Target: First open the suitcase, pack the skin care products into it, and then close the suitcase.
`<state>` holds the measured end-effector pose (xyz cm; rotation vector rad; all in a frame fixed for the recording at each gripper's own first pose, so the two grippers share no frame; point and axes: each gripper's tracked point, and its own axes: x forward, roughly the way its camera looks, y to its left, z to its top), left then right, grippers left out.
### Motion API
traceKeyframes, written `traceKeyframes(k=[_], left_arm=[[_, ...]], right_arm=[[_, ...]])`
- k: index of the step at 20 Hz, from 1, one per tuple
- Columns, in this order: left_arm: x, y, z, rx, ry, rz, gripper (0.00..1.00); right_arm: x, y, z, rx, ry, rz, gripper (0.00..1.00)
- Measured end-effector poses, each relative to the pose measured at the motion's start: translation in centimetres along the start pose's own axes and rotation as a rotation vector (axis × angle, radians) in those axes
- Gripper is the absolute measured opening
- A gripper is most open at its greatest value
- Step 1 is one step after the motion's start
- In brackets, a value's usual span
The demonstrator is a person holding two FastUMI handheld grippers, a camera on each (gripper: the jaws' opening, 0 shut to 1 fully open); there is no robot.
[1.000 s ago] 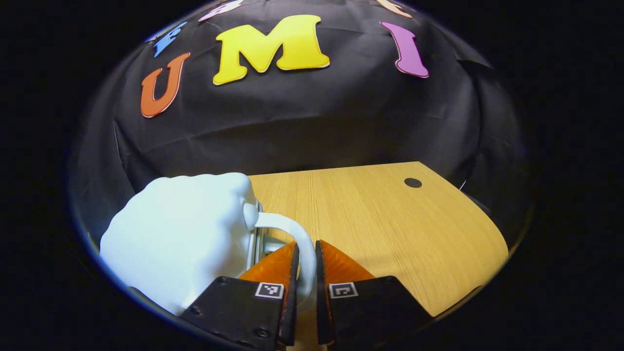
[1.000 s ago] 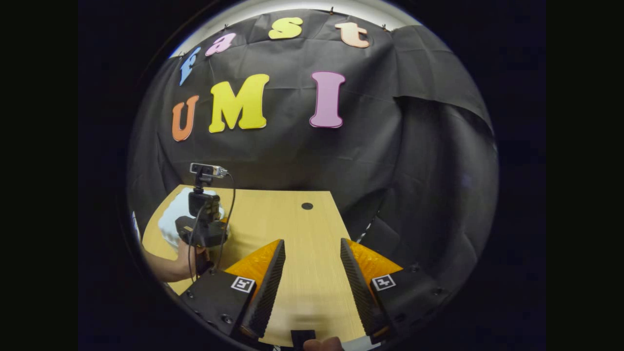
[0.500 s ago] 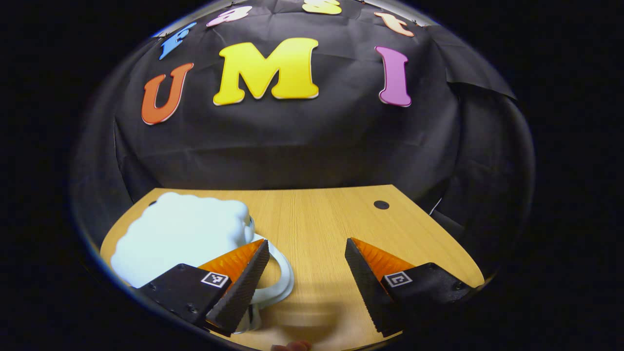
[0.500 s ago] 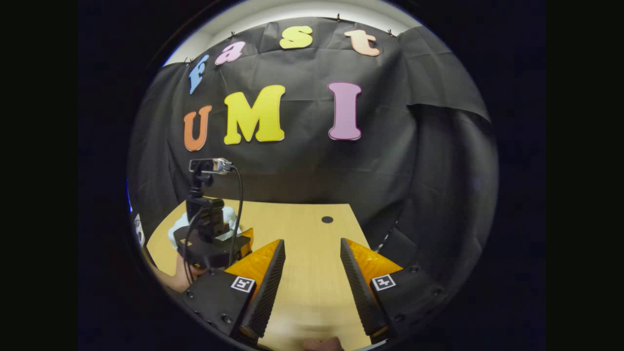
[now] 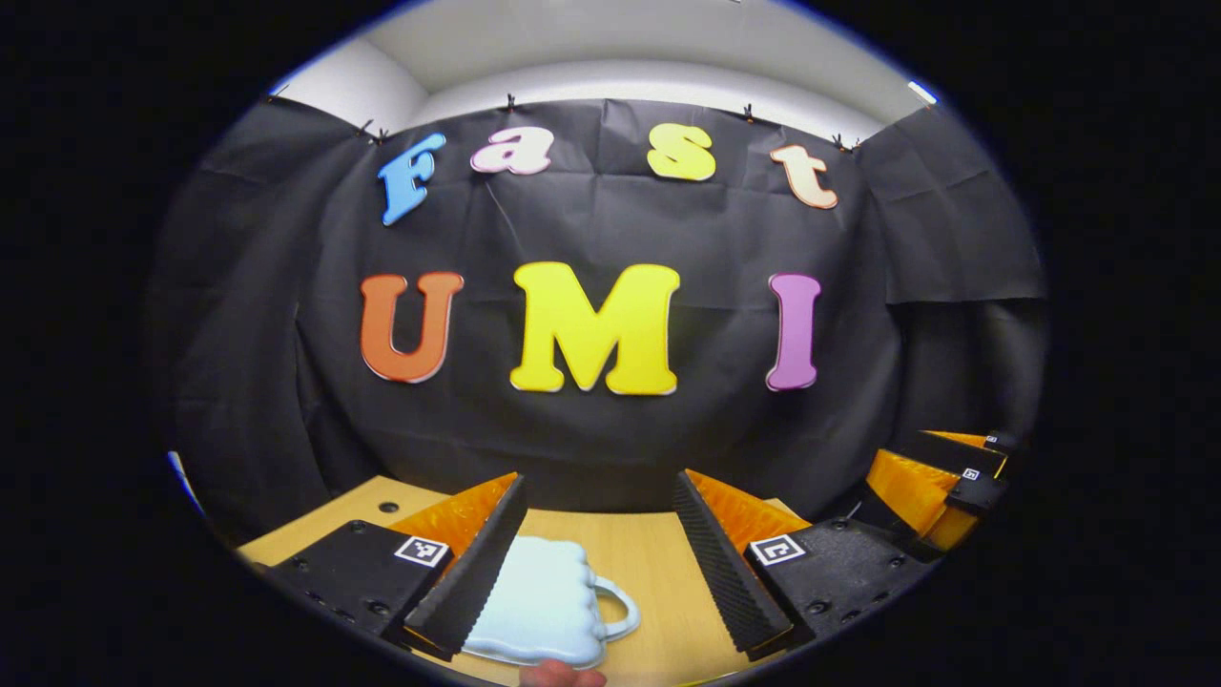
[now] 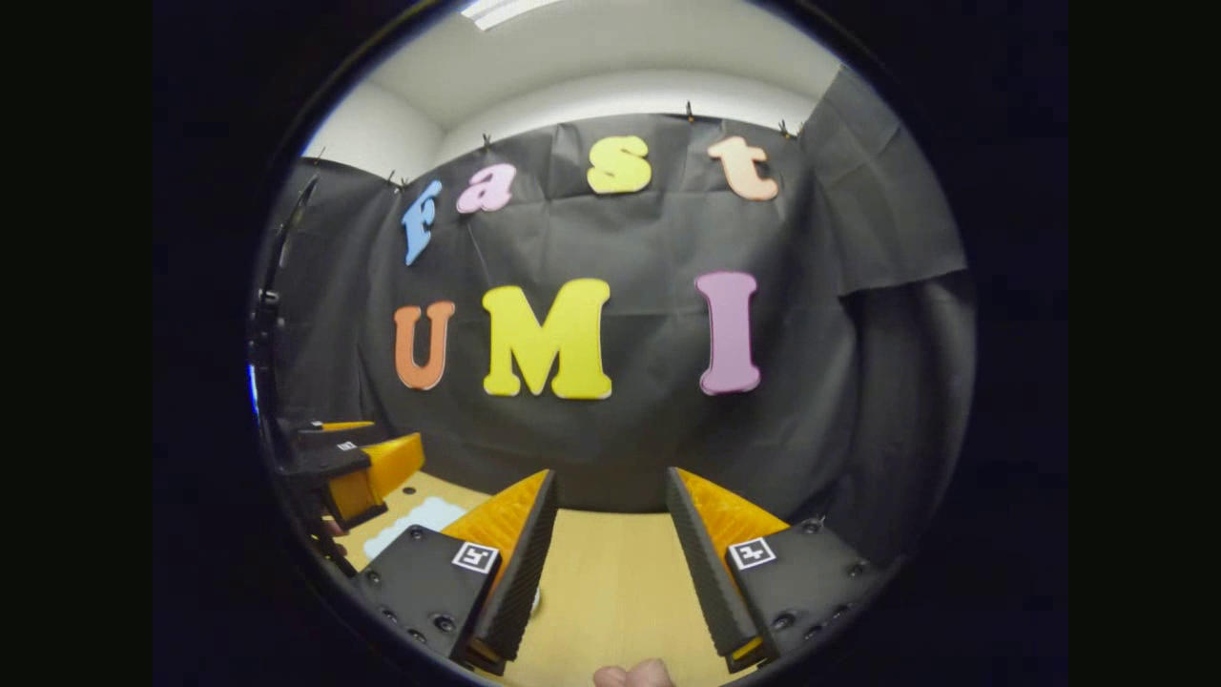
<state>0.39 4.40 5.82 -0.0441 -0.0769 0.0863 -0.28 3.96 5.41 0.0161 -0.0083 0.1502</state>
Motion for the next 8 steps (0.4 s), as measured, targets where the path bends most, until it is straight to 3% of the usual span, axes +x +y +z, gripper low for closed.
traceKeyframes(k=[3, 8], left_arm=[[-0.8, 1.6, 0.1, -0.006, -0.011, 0.068, 0.98], [-1.4, 1.7, -0.5, -0.032, -0.008, 0.045, 0.98]], right_arm=[[-0.9, 0.4, -0.2, -0.017, -0.011, -0.033, 0.71], [-1.2, 0.3, -1.1, -0.032, 0.016, -0.05, 0.7]])
